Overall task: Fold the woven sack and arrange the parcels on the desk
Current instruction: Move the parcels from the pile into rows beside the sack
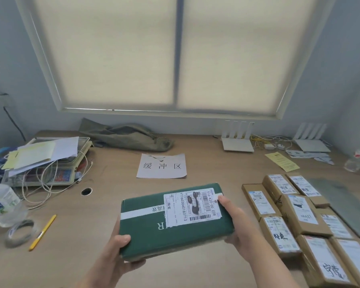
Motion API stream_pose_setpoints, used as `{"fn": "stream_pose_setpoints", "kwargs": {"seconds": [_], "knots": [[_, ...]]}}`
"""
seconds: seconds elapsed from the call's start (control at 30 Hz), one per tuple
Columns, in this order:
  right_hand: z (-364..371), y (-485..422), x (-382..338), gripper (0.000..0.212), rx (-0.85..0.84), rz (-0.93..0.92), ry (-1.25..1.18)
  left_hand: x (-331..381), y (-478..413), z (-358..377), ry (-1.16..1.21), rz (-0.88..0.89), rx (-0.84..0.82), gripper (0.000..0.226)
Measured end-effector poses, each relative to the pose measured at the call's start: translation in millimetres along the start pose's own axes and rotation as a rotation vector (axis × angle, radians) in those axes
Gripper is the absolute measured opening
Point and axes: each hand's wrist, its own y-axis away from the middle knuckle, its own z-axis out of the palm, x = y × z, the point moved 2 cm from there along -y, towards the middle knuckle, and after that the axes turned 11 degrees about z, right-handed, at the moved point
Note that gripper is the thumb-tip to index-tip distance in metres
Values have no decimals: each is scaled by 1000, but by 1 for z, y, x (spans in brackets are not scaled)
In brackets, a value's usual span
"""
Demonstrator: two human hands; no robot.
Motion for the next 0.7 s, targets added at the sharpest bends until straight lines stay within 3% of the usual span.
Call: {"fn": "stream_pose_setpoints", "kwargs": {"seconds": [0.1, 0.27, 0.37, 0.43, 0.57, 0.63, 0.7], "knots": [[-7, -6, 11, 40, 62, -21, -111, -23, 1, 15, 21, 13, 52, 76], [-11, -13, 28, 54, 95, -67, -405, -57, 2, 42, 95, 27, -15, 95], [-10, -14, 36, 59, 128, -115, -390, -66, 0, 45, 89, -30, 33, 86], [-7, -9, 37, 55, 156, -145, -347, -69, -6, 36, 48, -56, 40, 93], [11, -1, 44, 48, 99, -141, -245, -63, -17, 41, -142, -79, -126, 87], [24, 3, 47, 32, 30, -155, -159, -58, -22, 54, -231, -34, -265, 89], [30, 7, 48, 33, -2, -170, -157, -52, -26, 68, -315, 40, -393, 86]]}}
